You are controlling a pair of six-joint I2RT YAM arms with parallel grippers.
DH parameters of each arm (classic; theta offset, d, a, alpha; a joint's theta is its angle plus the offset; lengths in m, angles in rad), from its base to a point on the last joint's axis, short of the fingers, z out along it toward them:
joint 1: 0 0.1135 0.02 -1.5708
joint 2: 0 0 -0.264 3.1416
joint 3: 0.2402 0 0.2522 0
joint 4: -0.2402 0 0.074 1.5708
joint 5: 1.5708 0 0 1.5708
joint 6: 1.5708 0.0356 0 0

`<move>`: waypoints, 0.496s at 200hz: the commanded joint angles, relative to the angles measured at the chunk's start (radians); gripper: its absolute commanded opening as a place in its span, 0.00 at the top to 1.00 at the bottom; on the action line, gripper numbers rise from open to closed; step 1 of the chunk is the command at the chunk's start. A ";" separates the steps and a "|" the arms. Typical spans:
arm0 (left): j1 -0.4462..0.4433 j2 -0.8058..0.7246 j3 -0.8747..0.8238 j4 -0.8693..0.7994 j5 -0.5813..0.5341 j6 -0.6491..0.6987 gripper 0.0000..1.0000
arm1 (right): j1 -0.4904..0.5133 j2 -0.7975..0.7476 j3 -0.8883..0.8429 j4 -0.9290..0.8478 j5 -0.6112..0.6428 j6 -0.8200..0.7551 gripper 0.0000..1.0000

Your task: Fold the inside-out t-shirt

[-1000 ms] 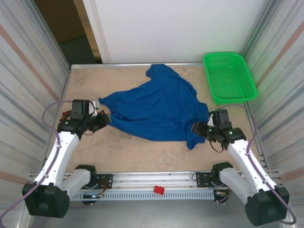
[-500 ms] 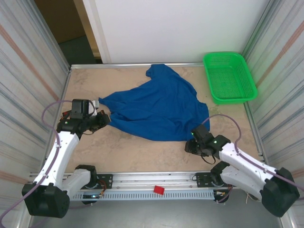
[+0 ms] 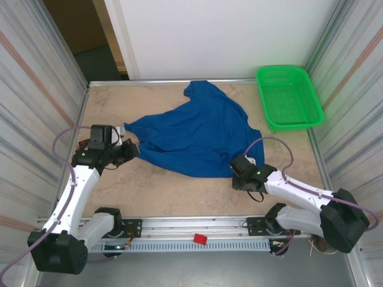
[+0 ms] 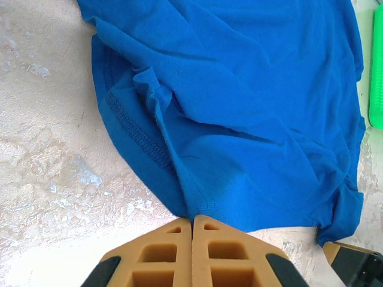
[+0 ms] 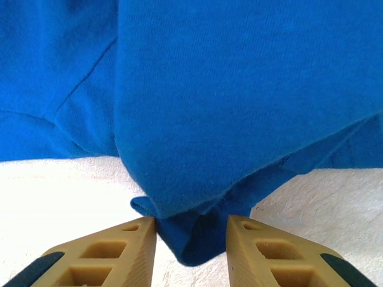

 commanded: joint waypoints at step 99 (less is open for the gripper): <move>0.005 -0.031 0.013 -0.013 0.007 0.002 1.00 | 0.075 0.050 0.042 -0.037 0.071 0.036 0.55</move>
